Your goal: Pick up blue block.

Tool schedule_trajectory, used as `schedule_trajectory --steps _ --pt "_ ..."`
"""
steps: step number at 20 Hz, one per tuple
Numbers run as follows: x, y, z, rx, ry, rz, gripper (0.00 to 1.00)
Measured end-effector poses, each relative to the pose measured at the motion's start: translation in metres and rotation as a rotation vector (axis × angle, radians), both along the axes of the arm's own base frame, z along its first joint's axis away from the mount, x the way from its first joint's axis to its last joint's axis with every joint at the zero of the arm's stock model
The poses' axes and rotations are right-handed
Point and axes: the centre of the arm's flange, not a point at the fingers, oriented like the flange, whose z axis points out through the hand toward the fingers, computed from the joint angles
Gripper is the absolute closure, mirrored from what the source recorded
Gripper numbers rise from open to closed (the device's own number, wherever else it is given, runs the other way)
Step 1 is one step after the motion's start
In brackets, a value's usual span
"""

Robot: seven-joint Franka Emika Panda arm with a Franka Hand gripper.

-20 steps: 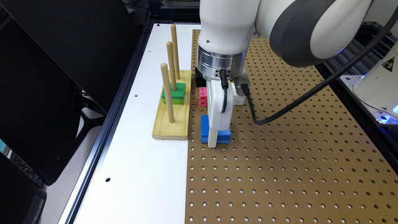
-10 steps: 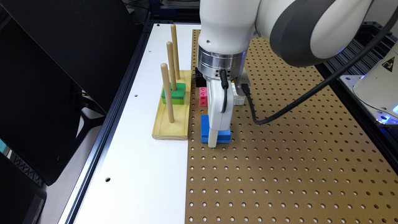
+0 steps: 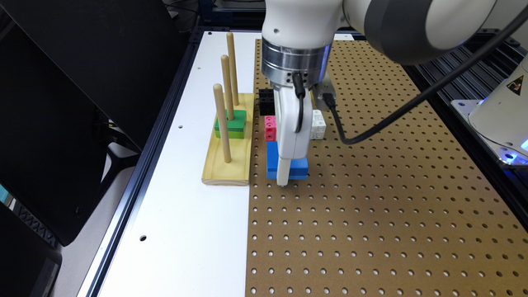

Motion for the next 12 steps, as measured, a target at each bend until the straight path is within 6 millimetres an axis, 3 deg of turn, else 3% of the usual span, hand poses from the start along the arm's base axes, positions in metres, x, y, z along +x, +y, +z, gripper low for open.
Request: schedule_trajectory --steps 12 --pt "0.0 -0.001 0.047 -0.012 -0.008 0.004 1.0"
